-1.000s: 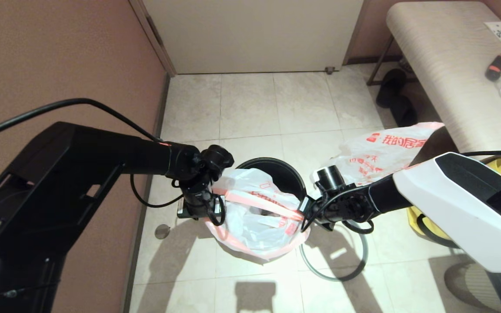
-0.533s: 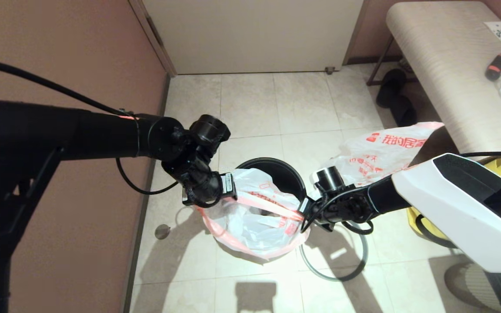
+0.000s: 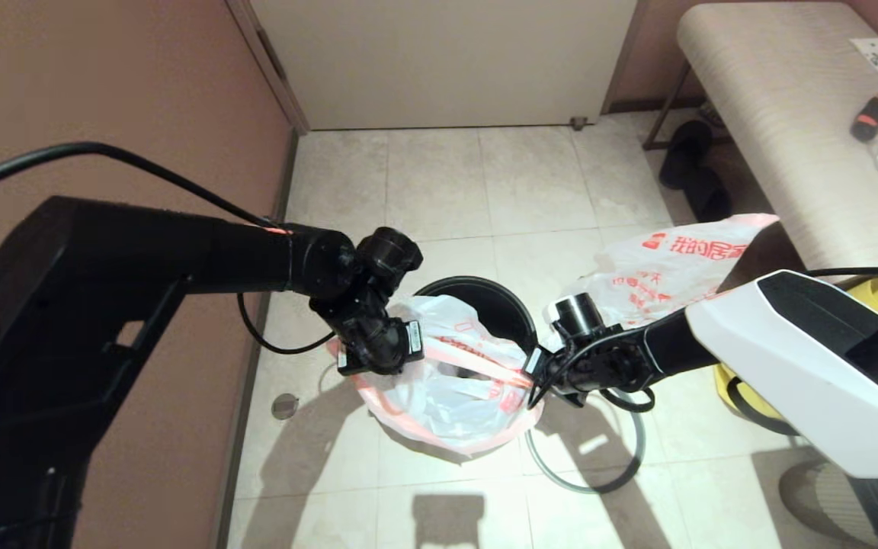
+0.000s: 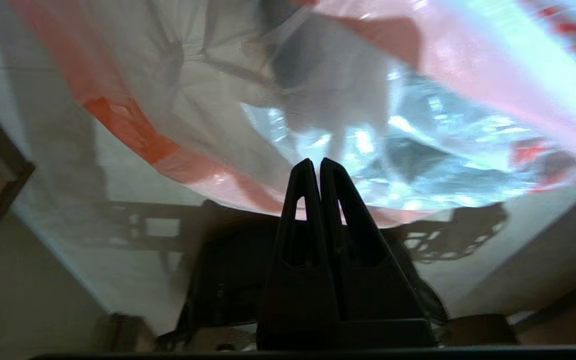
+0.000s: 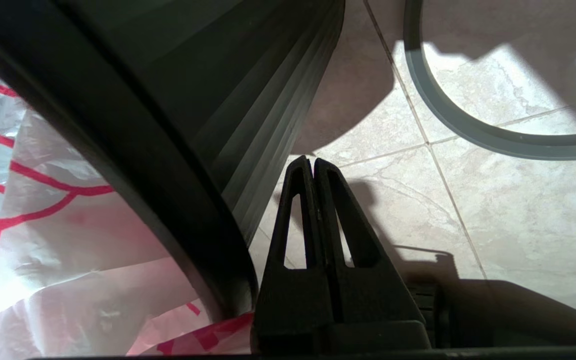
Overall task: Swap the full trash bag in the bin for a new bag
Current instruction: Put the new garbage bag on the trash can
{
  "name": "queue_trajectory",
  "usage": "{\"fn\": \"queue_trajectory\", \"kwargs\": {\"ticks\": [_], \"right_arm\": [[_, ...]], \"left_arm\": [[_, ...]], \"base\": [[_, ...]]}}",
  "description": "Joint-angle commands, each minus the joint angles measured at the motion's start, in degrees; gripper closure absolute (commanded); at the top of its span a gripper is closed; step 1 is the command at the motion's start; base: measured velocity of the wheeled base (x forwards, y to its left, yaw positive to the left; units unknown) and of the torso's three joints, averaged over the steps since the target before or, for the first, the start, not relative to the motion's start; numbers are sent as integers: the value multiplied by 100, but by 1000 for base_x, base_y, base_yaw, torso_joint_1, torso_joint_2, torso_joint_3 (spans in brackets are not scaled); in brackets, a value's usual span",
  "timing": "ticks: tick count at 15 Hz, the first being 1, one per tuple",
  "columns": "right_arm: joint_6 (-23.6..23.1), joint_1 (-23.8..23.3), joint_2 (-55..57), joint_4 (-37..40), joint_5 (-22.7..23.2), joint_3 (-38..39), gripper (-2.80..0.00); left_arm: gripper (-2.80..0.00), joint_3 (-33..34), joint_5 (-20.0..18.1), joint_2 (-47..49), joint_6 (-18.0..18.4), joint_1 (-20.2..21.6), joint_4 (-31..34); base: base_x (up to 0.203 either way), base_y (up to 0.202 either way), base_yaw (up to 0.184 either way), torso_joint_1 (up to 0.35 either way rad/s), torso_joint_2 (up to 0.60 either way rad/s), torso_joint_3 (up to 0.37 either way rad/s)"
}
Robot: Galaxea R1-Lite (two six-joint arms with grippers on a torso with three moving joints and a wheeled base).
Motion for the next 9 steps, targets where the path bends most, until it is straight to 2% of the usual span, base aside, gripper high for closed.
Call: {"fn": "queue_trajectory", "kwargs": {"ticks": [1, 4, 9], "right_arm": [[26, 2, 28, -4, -2, 1, 0], [17, -15, 66, -4, -5, -18, 0], [8, -42, 127, 14, -19, -78, 0]], "left_arm": [[0, -3, 88, 406, 28, 0, 157], [0, 64, 468, 646, 132, -130, 237], [0, 187, 469, 867, 354, -151, 118]], "base": [[0, 0, 0, 0, 0, 0], [0, 0, 0, 0, 0, 0], [0, 0, 0, 0, 0, 0]]}}
